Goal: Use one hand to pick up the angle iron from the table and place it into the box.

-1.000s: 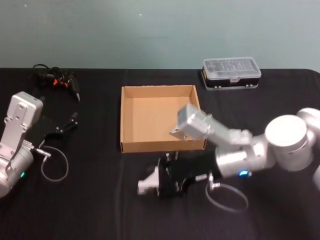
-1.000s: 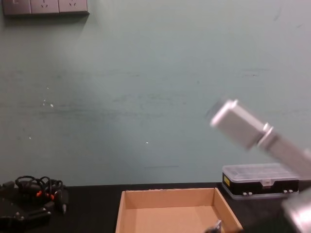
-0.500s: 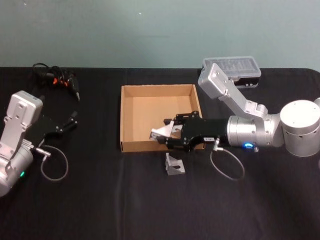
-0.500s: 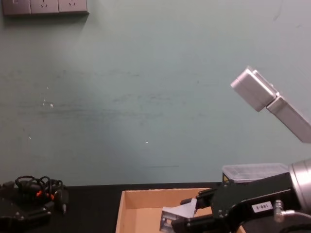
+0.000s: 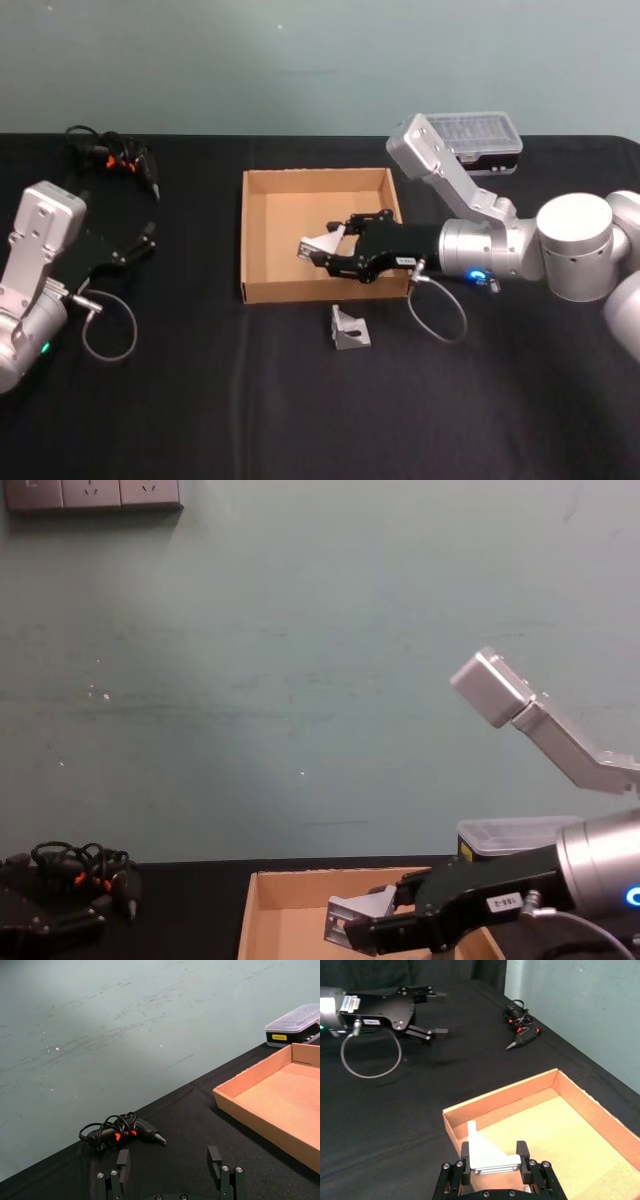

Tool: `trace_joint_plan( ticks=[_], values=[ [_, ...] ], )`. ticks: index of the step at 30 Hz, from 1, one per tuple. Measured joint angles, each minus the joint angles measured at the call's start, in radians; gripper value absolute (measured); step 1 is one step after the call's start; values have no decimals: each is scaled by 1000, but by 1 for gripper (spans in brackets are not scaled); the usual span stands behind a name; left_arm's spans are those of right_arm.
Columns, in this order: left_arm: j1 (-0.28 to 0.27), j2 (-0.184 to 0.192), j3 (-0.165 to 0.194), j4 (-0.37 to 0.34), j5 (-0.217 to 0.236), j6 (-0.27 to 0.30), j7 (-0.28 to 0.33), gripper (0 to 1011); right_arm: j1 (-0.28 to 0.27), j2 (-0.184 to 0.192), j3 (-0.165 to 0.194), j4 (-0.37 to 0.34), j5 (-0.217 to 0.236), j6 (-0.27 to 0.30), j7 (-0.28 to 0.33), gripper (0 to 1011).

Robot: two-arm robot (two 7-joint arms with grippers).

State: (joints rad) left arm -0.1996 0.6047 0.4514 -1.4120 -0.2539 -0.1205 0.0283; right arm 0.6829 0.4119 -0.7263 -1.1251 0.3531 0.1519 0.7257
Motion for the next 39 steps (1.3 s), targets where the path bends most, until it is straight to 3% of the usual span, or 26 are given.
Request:
trace_joint_plan(
  ticks=[16,29,33,36,39],
  values=[
    [0,0,0,0,0,0,0,1011,70,-89,-4,164,-53,7,18,544],
    [0,0,0,0,0,0,0,1011,83,-116,4,203,-82,47,11,544],
    [0,0,0,0,0,0,0,1011,85,-119,7,207,-90,47,9,611],
    [0,0,0,0,0,0,0,1011,84,-119,12,203,-95,48,2,736],
    [0,0,0,0,0,0,0,1011,78,-118,17,195,-98,49,-3,791]
  ],
)
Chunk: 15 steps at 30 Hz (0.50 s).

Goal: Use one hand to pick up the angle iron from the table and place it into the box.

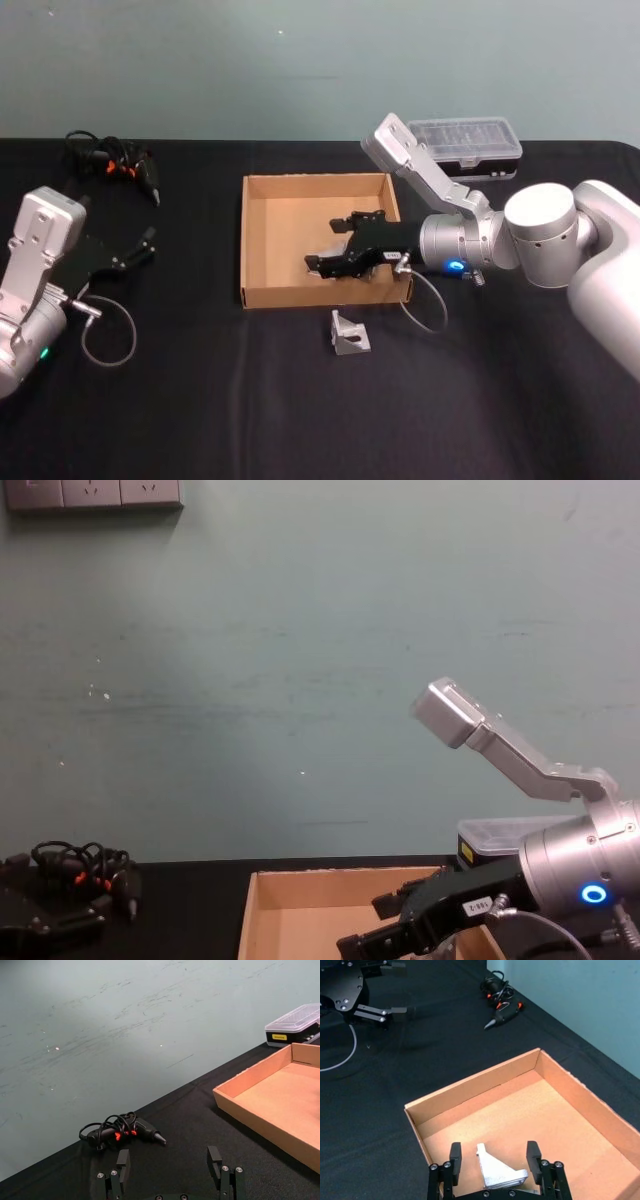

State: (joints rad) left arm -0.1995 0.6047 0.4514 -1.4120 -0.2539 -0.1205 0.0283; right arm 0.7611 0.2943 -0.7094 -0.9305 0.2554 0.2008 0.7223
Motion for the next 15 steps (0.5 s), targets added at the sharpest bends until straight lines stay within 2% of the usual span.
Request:
trace_joint_plan(
  ticks=[1,3,7,9,10,12,15],
  values=[
    [0,0,0,0,0,0,0,1011,-5,3,5,-11,-1,0,-6,804],
    [0,0,0,0,0,0,0,1011,-16,10,14,-32,-1,0,-17,899],
    [0,0,0,0,0,0,0,1011,-41,29,34,-89,1,1,-38,990],
    [0,0,0,0,0,0,0,1011,-62,47,45,-133,5,4,-47,1003],
    [0,0,0,0,0,0,0,1011,-62,47,45,-133,5,4,-47,1003],
    [0,0,0,0,0,0,0,1011,-95,80,63,-213,16,9,-55,1003],
    [0,0,0,0,0,0,0,1011,-120,109,74,-273,26,14,-57,1003]
  ],
)
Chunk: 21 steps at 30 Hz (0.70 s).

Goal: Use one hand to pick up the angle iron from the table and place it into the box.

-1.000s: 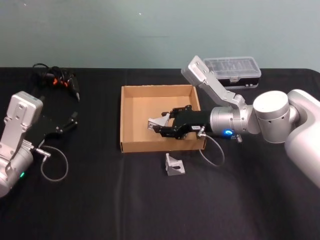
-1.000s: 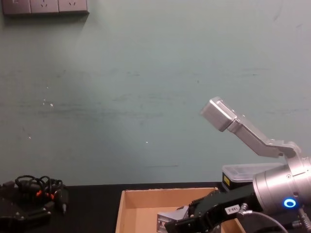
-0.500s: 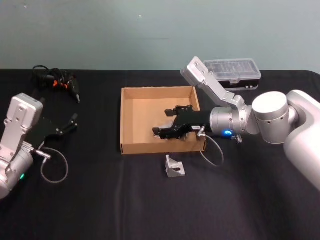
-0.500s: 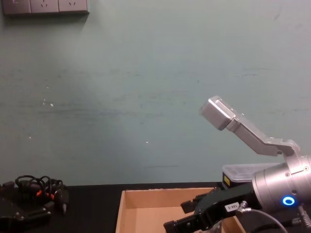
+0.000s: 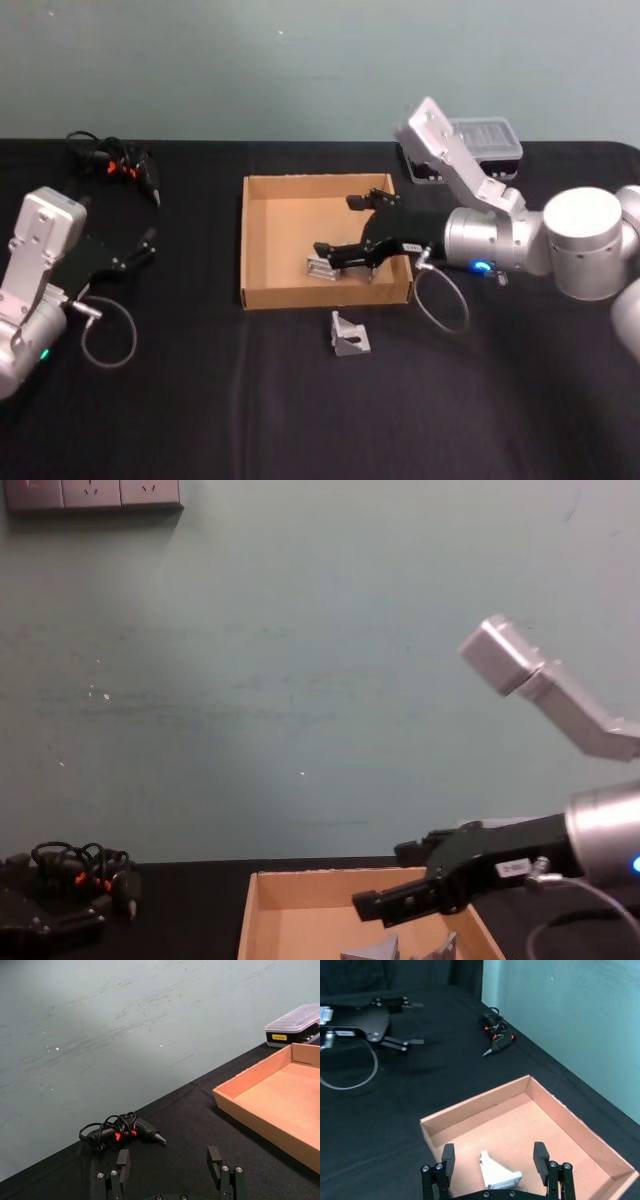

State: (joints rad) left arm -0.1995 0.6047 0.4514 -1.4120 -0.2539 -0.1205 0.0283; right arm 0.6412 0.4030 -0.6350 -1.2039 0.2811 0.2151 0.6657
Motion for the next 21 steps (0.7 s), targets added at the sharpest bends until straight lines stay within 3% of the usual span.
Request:
trace_joint_plan(
  ticks=[7,10,16,21],
  values=[
    [0,0,0,0,0,0,0,1011,-75,102,16,-177,27,26,18,1003],
    [0,0,0,0,0,0,0,1012,-100,158,6,-253,43,33,61,1003],
    [0,0,0,0,0,0,0,1011,-105,228,-36,-322,52,37,143,1003],
    [0,0,0,0,0,0,0,1011,-91,258,-72,-339,49,38,191,1003]
  ],
)
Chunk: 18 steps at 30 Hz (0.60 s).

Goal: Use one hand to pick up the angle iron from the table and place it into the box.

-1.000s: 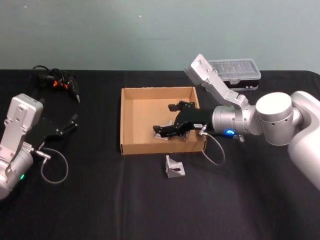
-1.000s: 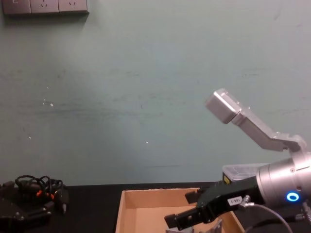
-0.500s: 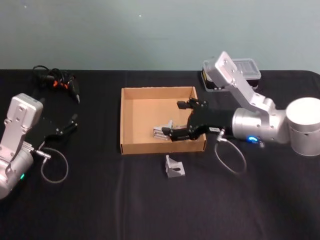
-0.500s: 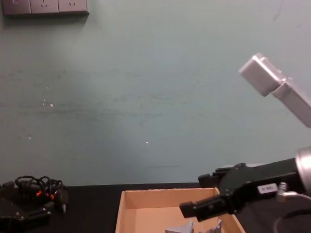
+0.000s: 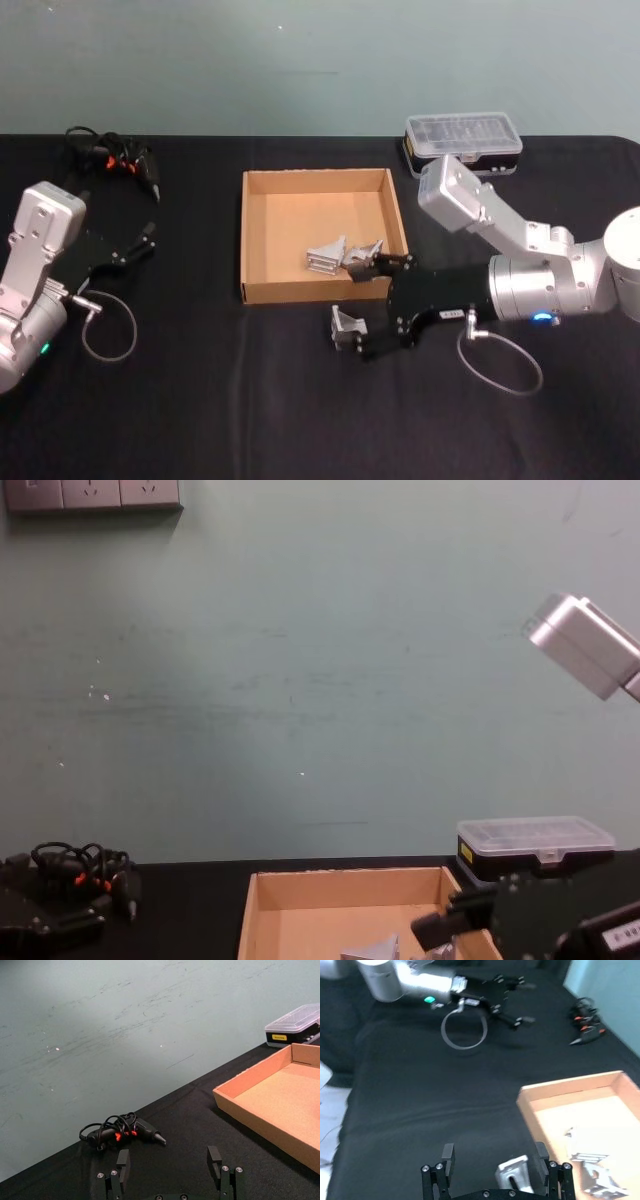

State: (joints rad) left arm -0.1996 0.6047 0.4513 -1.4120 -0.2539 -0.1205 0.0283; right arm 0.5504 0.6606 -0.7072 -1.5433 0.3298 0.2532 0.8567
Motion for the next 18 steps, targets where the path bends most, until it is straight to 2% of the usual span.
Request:
trace_joint_plan(
  ticks=[5,9,16,18],
  values=[
    [0,0,0,0,0,0,0,1011,21,22,-39,6,-15,1,34,1003],
    [0,0,0,0,0,0,0,1011,31,29,-56,26,-17,4,40,1003],
    [0,0,0,0,0,0,0,1011,56,16,-79,75,-19,1,52,1003],
    [0,0,0,0,0,0,0,1011,75,0,-94,109,-22,-2,65,1003]
  ],
)
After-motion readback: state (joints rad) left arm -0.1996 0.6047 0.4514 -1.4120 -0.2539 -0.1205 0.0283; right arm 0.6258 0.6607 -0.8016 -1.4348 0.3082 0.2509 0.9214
